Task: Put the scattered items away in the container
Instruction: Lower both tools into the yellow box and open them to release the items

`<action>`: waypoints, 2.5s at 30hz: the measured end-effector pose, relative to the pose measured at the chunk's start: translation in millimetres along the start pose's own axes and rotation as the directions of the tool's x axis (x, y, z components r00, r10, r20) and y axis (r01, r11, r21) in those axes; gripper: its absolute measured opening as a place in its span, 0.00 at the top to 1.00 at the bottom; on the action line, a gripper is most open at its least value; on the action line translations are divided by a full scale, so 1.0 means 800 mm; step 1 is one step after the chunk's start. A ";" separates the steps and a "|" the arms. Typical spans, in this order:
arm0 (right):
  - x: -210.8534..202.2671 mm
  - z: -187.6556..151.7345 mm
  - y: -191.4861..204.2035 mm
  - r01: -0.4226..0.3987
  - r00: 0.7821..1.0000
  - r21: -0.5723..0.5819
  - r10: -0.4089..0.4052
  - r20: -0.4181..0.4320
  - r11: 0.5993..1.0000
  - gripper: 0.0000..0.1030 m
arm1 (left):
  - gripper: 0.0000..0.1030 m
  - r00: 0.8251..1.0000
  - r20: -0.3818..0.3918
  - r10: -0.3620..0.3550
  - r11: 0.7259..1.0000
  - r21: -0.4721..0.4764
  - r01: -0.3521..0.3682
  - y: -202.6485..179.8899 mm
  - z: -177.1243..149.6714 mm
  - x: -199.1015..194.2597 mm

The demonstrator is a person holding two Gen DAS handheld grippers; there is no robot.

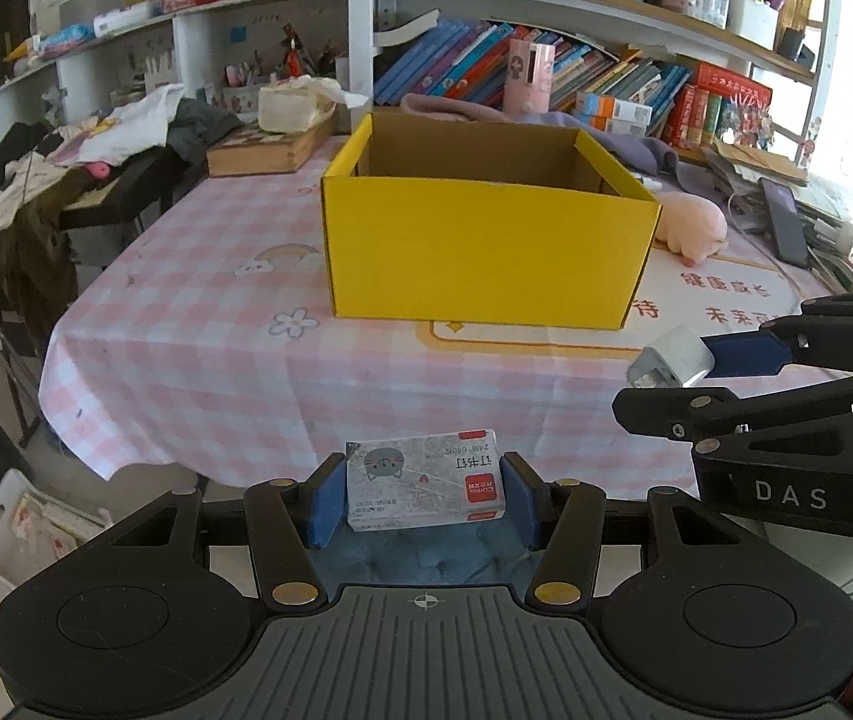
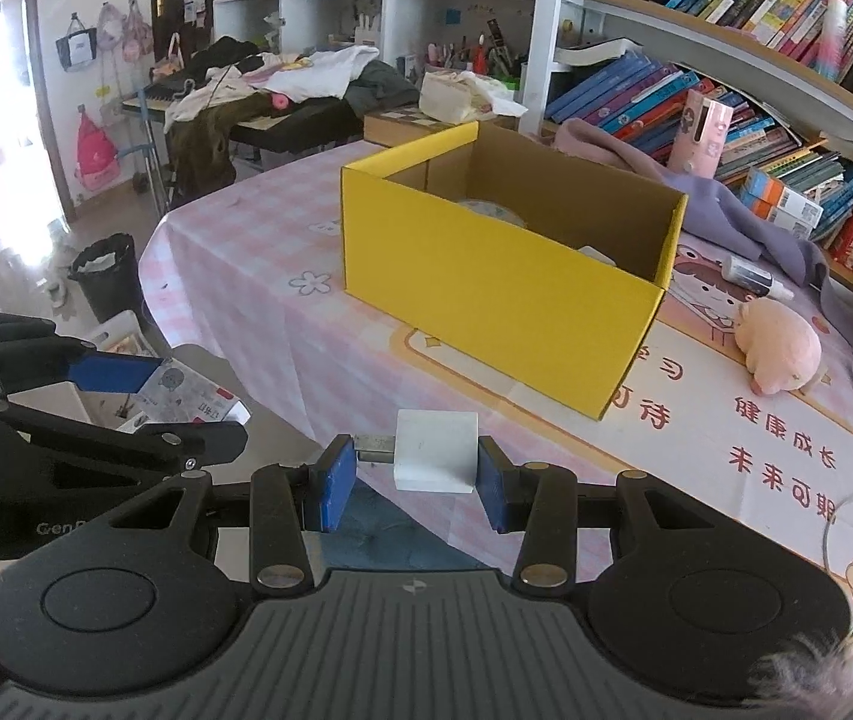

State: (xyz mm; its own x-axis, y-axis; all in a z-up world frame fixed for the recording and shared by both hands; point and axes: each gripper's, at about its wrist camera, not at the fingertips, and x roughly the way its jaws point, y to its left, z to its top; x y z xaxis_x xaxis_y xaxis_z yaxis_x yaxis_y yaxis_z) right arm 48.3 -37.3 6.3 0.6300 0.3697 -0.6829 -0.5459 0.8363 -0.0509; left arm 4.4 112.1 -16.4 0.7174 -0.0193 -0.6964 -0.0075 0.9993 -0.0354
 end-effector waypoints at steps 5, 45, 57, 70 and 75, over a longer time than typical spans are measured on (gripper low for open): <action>0.006 0.005 0.009 -0.013 1.000 -0.030 0.012 -0.016 0.999 0.61 | 0.49 1.000 -0.007 0.003 1.000 -0.022 -0.003 0.006 -0.001 0.003; 0.101 0.156 -0.137 0.075 0.989 -0.068 -0.066 0.136 0.995 0.61 | 0.49 0.988 0.145 -0.048 0.971 0.238 0.012 -0.016 0.213 0.122; 0.185 0.177 -0.165 -0.055 0.997 -0.237 0.041 -0.066 0.970 0.61 | 0.48 0.994 -0.094 -0.056 0.886 0.454 0.093 -0.027 0.227 0.204; 0.248 0.208 -0.163 -0.262 0.947 -0.460 0.133 -0.293 0.849 0.61 | 0.48 0.924 -0.329 -0.196 0.910 0.290 0.296 -0.015 0.268 0.252; 0.262 0.207 -0.168 -0.249 0.945 -0.489 0.100 -0.310 0.836 0.61 | 0.48 0.912 -0.382 -0.147 0.890 0.351 0.291 -0.026 0.263 0.274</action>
State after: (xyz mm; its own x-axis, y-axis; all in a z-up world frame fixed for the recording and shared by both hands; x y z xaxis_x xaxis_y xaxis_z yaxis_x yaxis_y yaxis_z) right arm 345.3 -5.5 -9.4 0.3694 0.3076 -0.8769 -0.8833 0.4094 -0.2285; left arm 308.5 93.5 -17.8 0.3895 -0.1765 -0.9040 0.4460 0.8949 0.0175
